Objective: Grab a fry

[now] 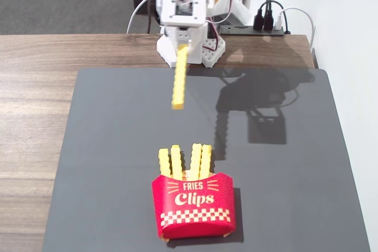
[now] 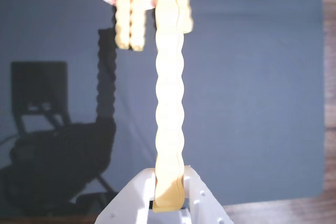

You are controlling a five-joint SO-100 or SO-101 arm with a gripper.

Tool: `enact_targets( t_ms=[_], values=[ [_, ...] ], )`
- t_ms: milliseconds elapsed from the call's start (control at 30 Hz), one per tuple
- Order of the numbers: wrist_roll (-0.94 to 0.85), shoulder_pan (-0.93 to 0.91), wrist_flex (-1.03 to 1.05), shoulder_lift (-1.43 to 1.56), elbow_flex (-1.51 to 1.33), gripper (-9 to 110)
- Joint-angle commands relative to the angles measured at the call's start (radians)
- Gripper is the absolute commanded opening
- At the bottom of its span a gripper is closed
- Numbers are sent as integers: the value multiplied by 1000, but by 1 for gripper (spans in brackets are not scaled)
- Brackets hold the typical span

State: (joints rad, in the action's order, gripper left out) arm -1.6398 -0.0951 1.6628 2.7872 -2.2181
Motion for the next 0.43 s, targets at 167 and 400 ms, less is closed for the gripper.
enact_targets(
  t_ms=[167, 400],
  values=[
    [-15, 3, -12, -14, 58, 1],
    [-9, 8, -23, -34, 58, 1]
  ],
)
